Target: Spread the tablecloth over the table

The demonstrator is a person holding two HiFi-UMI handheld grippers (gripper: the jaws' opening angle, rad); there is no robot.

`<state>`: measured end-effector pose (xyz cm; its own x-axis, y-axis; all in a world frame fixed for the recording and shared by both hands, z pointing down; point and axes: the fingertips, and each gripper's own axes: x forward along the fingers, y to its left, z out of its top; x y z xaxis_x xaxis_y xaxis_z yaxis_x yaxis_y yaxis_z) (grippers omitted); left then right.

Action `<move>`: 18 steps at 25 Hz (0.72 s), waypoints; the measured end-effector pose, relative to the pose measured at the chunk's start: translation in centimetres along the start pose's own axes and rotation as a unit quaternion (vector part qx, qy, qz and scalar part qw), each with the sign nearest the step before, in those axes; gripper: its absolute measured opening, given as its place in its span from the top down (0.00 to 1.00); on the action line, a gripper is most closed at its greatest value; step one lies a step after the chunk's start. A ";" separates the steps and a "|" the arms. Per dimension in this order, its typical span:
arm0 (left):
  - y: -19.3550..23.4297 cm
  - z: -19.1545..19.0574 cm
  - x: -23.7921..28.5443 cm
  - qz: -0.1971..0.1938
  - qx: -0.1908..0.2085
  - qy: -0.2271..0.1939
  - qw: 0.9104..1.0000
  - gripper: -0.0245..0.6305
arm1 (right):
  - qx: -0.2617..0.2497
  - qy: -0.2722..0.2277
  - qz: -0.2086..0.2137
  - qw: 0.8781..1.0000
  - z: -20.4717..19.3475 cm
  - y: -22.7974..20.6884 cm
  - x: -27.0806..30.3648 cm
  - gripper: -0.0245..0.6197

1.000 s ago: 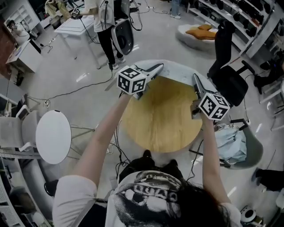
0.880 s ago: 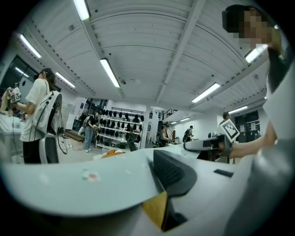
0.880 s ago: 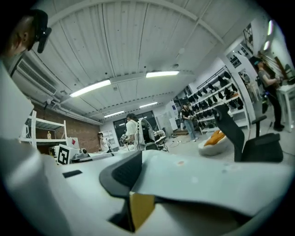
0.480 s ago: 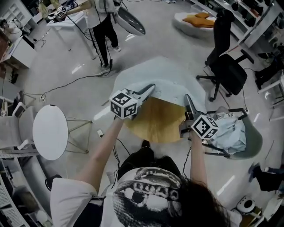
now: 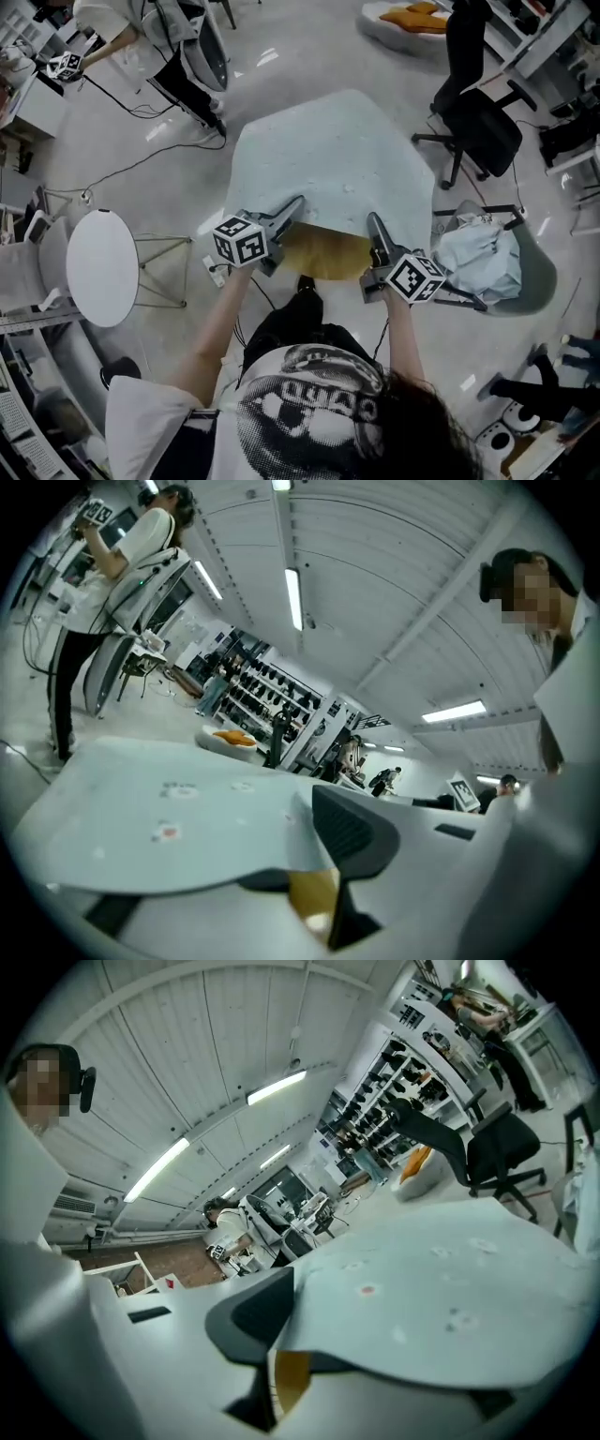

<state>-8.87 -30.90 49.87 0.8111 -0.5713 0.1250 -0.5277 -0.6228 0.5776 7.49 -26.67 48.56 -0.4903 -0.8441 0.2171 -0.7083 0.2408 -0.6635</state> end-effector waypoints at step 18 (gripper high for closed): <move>-0.8 -8.3 -5.0 0.047 -0.058 0.061 0.995 0.82 | 0.069 0.026 -0.017 0.997 -8.9 -0.2 -5.5 0.91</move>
<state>-10.43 -23.14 55.47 0.7877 -0.5506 0.2763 -0.5763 -0.4999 0.6465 5.85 -17.79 53.89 -0.4946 -0.8241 0.2762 -0.6508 0.1406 -0.7461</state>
